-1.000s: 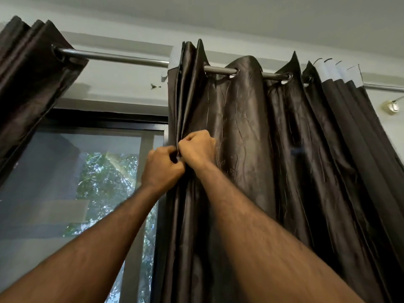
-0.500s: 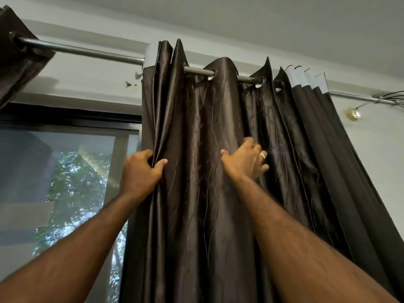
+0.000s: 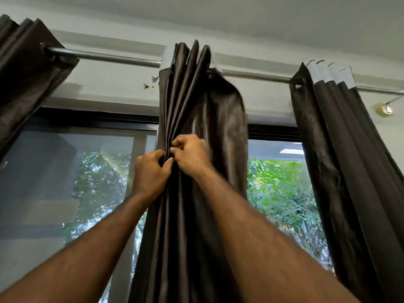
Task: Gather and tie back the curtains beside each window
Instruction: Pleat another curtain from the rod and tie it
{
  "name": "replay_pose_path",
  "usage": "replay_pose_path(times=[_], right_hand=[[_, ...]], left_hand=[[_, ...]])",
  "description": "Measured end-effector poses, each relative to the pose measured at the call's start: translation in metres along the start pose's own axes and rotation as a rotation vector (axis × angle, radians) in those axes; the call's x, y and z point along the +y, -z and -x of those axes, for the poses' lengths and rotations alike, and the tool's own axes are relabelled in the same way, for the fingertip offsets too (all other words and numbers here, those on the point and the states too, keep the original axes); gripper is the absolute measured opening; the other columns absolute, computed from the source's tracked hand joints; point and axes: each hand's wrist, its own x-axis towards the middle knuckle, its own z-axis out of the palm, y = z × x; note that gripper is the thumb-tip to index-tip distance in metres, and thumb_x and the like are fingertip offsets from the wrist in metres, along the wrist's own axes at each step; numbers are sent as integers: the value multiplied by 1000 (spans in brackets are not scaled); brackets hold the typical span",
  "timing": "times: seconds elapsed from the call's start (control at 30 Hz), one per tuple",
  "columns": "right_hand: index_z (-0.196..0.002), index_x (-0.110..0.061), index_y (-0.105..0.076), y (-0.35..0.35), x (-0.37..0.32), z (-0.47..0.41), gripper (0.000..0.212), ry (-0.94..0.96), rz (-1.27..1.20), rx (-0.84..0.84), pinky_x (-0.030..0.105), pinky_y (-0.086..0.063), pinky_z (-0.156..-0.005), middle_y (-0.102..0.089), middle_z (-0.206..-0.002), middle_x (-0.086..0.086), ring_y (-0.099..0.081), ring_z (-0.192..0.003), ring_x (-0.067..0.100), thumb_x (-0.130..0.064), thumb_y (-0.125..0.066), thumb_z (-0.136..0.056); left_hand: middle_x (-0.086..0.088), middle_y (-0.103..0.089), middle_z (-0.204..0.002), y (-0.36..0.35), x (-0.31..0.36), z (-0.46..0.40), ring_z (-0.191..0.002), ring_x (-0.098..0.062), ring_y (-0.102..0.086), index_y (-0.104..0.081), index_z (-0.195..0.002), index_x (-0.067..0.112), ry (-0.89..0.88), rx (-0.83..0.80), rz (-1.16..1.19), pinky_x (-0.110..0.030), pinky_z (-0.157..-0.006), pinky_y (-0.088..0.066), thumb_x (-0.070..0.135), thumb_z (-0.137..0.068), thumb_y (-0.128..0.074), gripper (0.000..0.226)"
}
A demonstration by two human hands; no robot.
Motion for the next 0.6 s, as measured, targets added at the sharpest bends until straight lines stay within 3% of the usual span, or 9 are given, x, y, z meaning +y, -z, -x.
replay_pose_path(times=[0.1, 0.2, 0.3, 0.4, 0.47, 0.53, 0.6], right_hand=[[-87, -13, -77, -8, -4, 2, 8, -14, -60, 8, 27, -55, -79, -74, -85, 5, -70, -87, 18, -16, -71, -92], [-73, -20, -71, -8, 1, 7, 19, -27, -54, 22, 21, -48, -67, -69, -73, -2, -66, -78, 14, -19, -72, -92], [-69, -27, -64, -9, 4, 9, 26, -36, -26, 34, 20, -43, -64, -67, -75, -5, -65, -76, 11, -24, -71, -93], [-76, -27, -66, -2, 5, 11, 20, -22, -10, 9, 18, -40, -61, -64, -75, -6, -61, -71, 6, -23, -69, -95], [-84, -22, -71, 7, 4, 16, 12, 16, 13, 2, 21, -44, -68, -64, -77, -6, -60, -73, 6, -22, -68, -95], [-96, -17, -74, 16, 6, 22, 8, 120, 179, 149, 30, -49, -76, -68, -86, 0, -62, -85, 16, -21, -67, -93], [-113, -20, -67, 23, 12, 29, 28, 187, 453, 369, 40, -48, -87, -66, -107, 4, -58, -105, 25, -28, -71, -88]], left_hand=[[-2, -39, -49, 7, -6, 2, -49, -19, -33, -43, -57, 12, 3, -24, -3, -35, -50, -31, 18, -87, -67, 39], [-7, -50, -52, 10, -10, 7, -51, -26, -45, -52, -61, 10, 9, -67, 2, -40, -50, -42, 27, -83, -59, 28], [-7, -59, -58, 7, -6, 10, -56, -27, -58, -62, -68, 10, 31, -85, 77, -47, -53, -50, 37, -81, -56, 30], [-2, -65, -62, 3, 2, 16, -60, -23, -64, -67, -71, 13, 36, -89, 97, -45, -55, -54, 46, -80, -60, 34], [0, -63, -61, 0, 4, 19, -60, -22, -62, -65, -70, 14, 29, -86, 33, -42, -58, -54, 43, -80, -64, 31], [-3, -62, -63, -3, 1, 20, -63, -27, -60, -63, -71, 13, 36, -74, -46, -46, -64, -55, 36, -84, -66, 27], [-6, -64, -68, -5, -3, 20, -66, -27, -63, -66, -78, 10, 54, -67, -49, -48, -66, -57, 30, -88, -69, 22]])
